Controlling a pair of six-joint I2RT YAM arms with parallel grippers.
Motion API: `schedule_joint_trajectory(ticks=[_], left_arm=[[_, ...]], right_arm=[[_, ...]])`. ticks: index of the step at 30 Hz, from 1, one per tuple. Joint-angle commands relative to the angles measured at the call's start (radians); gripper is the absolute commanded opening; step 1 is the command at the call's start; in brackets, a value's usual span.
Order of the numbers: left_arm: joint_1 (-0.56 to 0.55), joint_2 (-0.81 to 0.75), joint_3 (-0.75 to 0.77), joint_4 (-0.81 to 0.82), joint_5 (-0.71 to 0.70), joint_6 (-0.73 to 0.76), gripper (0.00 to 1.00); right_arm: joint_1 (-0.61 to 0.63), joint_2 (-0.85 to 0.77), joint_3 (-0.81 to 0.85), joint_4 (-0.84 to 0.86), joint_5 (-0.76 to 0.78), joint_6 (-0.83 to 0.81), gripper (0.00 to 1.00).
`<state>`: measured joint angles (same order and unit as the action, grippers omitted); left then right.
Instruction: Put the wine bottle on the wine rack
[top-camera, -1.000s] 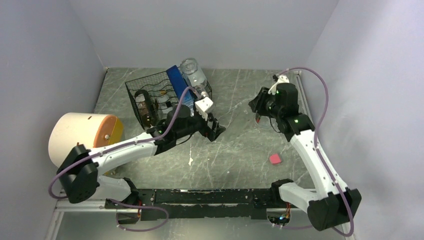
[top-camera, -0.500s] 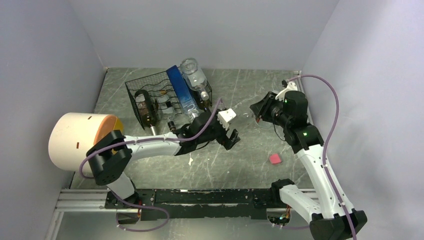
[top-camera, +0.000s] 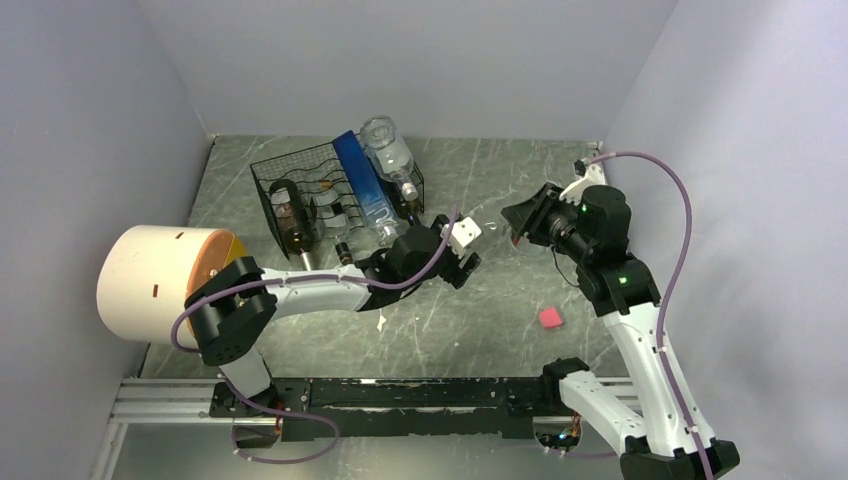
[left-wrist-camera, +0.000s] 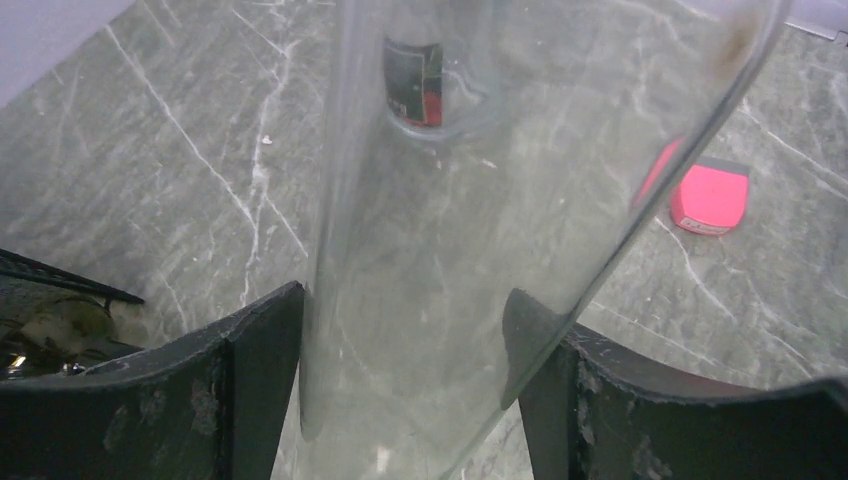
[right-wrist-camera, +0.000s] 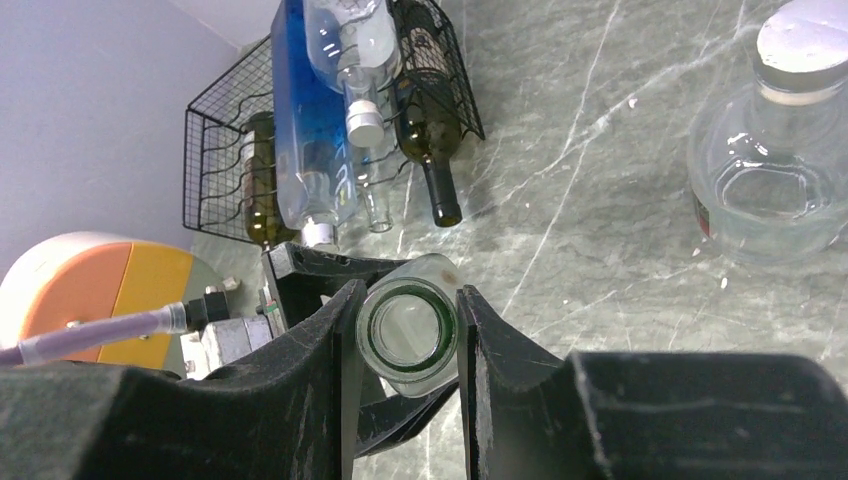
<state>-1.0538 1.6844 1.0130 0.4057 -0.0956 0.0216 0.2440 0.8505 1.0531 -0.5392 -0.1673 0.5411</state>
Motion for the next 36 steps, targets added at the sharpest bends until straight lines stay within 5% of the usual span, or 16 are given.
schedule_joint_trajectory(ticks=[1, 5, 9, 12, 15, 19, 28, 36], left_arm=[[-0.024, -0.036, -0.039, 0.135, -0.074, 0.091, 0.75], [-0.028, -0.041, -0.048, 0.165, -0.074, 0.129, 0.60], [-0.029, -0.056, -0.075, 0.199, -0.054, 0.158, 0.34], [-0.029, -0.085, -0.104, 0.239, -0.032, 0.198, 0.08], [-0.030, -0.114, -0.126, 0.276, -0.012, 0.274, 0.07], [-0.031, -0.152, -0.140, 0.311, 0.025, 0.433, 0.07], [-0.029, -0.165, -0.120, 0.372, 0.124, 1.033, 0.07], [-0.017, -0.120, -0.044, 0.352, 0.155, 1.247, 0.07]], right_arm=[[-0.001, -0.020, 0.037, 0.036, -0.046, 0.045, 0.00], [-0.001, -0.022, 0.040, 0.026, -0.051, 0.048, 0.00], [-0.001, -0.019, 0.043, 0.007, -0.045, 0.042, 0.00], [-0.001, -0.015, 0.040, -0.006, -0.060, 0.020, 0.23], [-0.002, -0.017, 0.043, -0.024, -0.068, -0.028, 0.52], [-0.001, -0.031, 0.071, -0.070, -0.074, -0.119, 0.70], [-0.001, -0.069, 0.176, -0.177, -0.080, -0.260, 0.77], [-0.001, -0.076, 0.173, -0.243, -0.175, -0.354, 0.80]])
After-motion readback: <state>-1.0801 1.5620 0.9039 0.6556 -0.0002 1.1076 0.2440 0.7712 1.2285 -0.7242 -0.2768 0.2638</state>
